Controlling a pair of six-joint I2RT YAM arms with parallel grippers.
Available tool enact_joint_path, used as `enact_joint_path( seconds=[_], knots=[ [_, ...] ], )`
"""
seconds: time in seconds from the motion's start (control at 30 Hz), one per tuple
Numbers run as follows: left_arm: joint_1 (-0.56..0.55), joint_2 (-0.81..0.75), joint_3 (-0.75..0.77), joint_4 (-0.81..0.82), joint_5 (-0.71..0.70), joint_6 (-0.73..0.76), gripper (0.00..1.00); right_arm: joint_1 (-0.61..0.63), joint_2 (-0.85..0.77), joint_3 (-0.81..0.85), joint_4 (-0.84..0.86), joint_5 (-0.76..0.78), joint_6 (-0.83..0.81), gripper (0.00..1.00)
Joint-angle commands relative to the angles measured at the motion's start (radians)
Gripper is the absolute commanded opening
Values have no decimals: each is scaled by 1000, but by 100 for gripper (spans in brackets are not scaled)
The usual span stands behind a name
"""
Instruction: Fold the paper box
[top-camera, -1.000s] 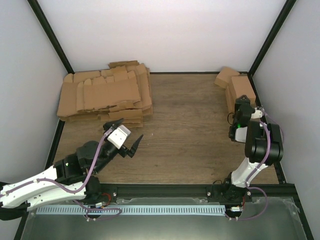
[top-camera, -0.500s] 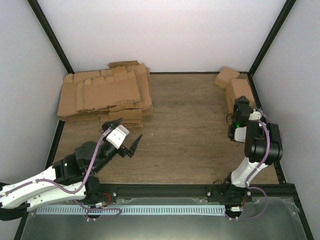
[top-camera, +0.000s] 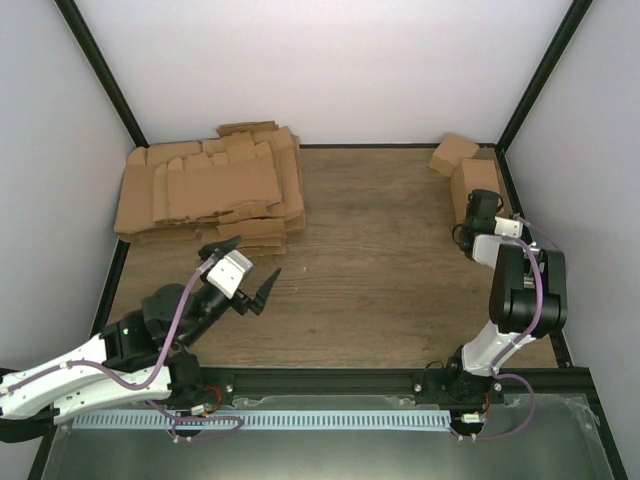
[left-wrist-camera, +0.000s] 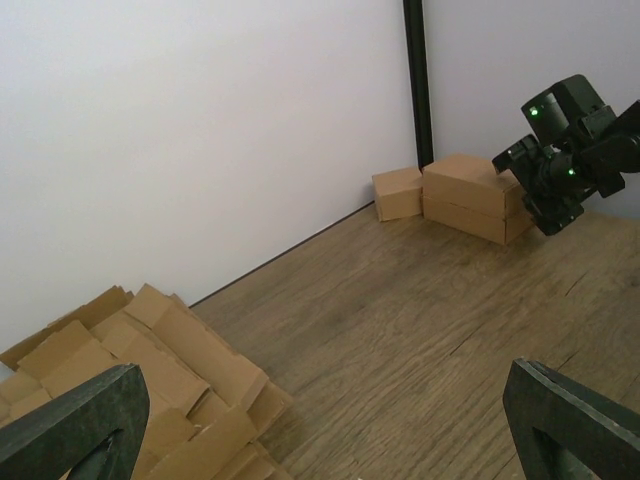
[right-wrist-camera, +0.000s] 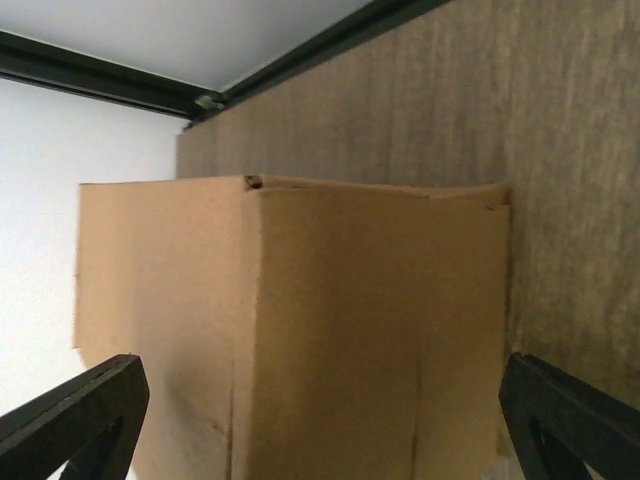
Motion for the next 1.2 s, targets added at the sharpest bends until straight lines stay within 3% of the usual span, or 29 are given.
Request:
enact_joint_path(
  seconds=[0.0,0.17,0.47,1.17],
  knots=[
    [-3,-13,1,11,13,-7,100,9,16,120,-304,13,26,100],
    [-3,-26,1,11,15,-8,100,11,19,175,-484,15,35,100],
    [-3,-22,-1,6,22,-6,100,11,-45,150,-578,-8,-79,100],
    [-2,-1,5,-5,35,-6,100,10,-421,-31,-616,-105,-389,100]
  ],
)
